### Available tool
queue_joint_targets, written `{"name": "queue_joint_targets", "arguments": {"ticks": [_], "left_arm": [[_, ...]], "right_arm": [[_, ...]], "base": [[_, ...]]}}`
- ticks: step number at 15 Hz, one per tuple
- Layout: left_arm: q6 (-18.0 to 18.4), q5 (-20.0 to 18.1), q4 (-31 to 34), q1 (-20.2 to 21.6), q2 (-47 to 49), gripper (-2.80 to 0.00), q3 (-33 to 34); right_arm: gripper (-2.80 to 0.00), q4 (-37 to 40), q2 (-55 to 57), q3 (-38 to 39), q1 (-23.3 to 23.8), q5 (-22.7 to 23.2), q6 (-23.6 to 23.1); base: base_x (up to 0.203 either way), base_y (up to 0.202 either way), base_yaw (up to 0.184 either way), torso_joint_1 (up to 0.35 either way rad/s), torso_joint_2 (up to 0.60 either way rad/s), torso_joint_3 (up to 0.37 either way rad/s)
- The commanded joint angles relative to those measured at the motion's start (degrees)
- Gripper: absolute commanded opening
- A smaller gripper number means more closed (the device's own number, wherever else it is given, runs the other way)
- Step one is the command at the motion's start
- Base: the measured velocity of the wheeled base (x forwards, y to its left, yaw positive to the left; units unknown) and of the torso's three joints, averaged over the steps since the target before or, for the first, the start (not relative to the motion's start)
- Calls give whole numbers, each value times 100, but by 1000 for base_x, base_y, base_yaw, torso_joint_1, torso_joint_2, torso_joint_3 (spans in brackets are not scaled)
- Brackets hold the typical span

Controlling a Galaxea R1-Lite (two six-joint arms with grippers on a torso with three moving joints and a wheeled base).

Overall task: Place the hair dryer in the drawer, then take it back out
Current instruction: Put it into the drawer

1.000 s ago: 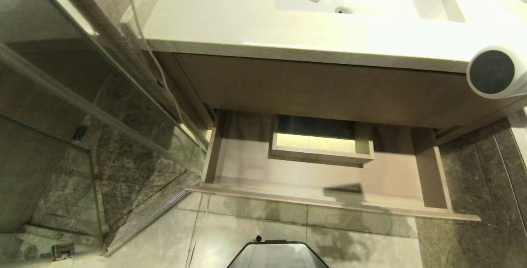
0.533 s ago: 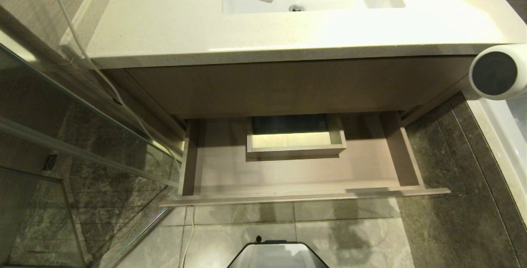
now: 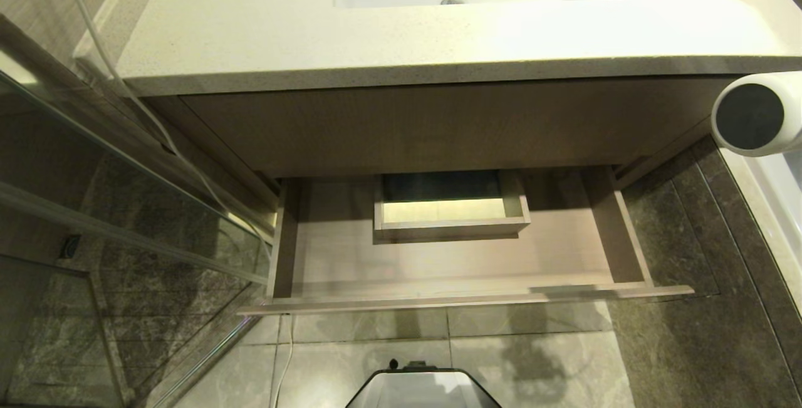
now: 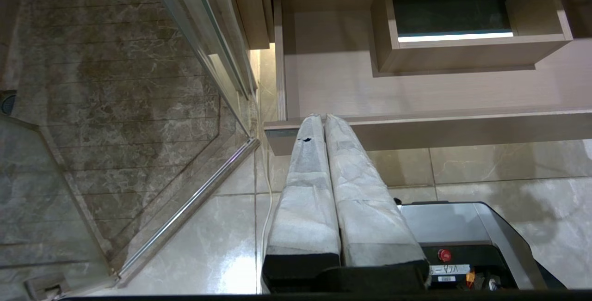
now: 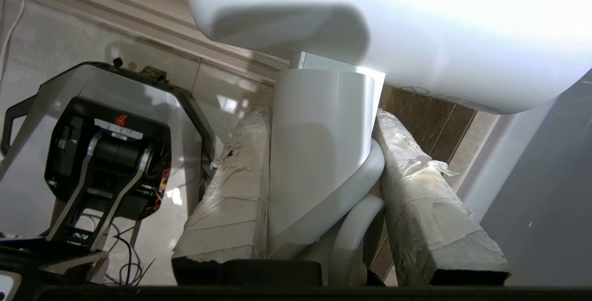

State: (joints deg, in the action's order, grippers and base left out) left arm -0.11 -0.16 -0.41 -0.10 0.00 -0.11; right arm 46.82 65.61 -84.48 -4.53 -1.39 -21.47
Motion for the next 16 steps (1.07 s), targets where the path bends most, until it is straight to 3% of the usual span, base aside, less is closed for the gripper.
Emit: {"name": "queue_joint_targets", "arguments": {"ticks": [1, 11, 16], "left_arm": [[-3, -2, -2, 1, 9, -280, 2], [-3, -2, -2, 1, 9, -280, 2], [1, -2, -2, 1, 9, -280, 2]], "right_arm": [[-280, 11, -66, 46, -4, -1, -15], [-280, -33, -224, 257, -4, -1, -15], [-280, -59, -233, 292, 4, -1, -7]], "base": [[0, 0, 0, -188, 316, 149], [0, 0, 0, -187, 343, 156], [0, 0, 0, -297, 528, 231]]}}
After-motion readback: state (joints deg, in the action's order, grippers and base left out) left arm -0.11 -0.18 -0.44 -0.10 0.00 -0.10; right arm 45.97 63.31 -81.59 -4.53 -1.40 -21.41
